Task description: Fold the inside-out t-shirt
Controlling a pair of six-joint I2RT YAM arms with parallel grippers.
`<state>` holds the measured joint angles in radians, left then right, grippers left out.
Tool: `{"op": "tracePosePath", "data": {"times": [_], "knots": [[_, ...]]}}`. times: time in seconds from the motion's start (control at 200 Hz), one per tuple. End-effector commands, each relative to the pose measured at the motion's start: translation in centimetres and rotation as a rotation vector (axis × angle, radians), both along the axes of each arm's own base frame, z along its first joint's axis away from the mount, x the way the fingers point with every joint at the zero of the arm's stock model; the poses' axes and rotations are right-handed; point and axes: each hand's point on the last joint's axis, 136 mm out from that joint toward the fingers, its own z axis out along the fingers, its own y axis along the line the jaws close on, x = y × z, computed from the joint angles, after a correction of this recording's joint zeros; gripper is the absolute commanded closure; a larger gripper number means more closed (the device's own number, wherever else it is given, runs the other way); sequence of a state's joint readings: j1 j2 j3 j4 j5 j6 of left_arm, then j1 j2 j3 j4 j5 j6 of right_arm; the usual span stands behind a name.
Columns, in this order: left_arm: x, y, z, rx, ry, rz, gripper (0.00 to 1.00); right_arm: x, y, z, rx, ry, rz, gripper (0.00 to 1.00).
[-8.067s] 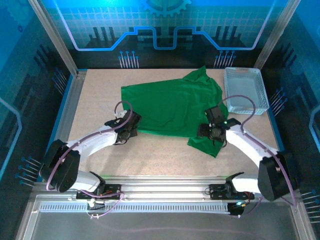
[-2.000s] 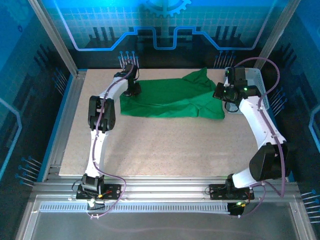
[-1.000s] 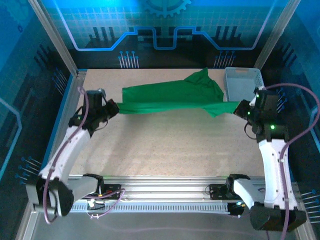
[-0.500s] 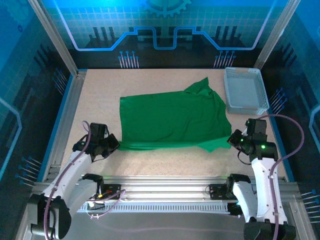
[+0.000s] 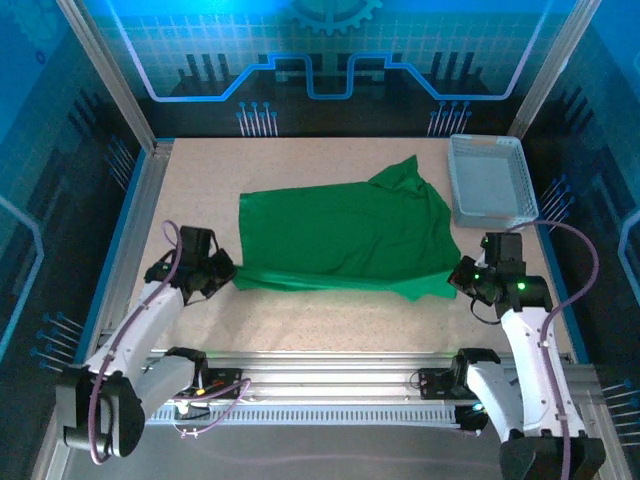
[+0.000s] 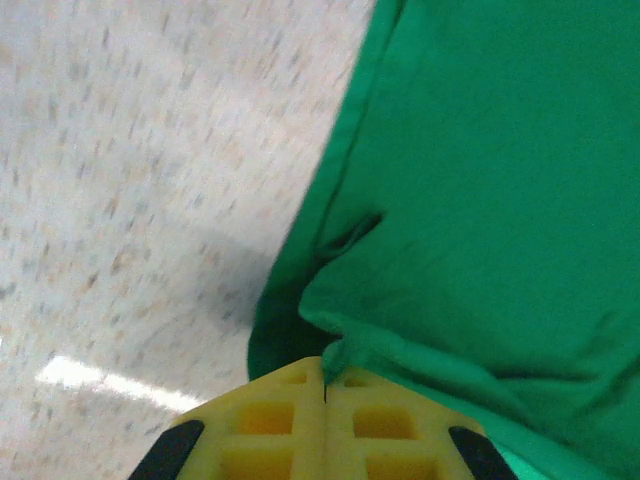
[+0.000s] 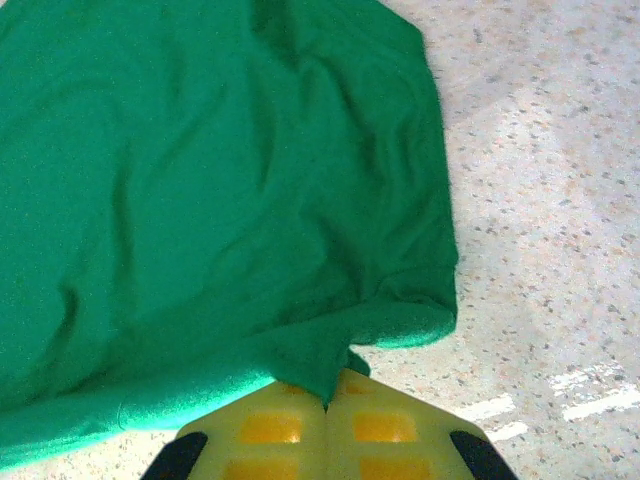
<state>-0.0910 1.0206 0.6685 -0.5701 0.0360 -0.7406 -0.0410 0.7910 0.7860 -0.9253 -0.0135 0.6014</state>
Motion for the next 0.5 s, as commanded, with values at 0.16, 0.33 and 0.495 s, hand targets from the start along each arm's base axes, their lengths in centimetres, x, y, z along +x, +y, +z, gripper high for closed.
{"op": "tracePosePath", "data": {"times": [0.16,0.33,0.495], "knots": [[9.6,1.0,10.3,0.083,-0.206,-0.01,1.0,7.9,0.2,12.6,-0.136,-0.29,0.083,1.0],[11.2,1.5,20.1,0.098,-0.421,0.018,1.0,8.8,-0.8,23.5,-0.179,-0.529,0.049,1.0],[7.4,3.4,29.2,0.143,-0.715,0.103,1.0,6.3,-1.5,31.4,-0.248,-0.708,0.047,1.0]]}}
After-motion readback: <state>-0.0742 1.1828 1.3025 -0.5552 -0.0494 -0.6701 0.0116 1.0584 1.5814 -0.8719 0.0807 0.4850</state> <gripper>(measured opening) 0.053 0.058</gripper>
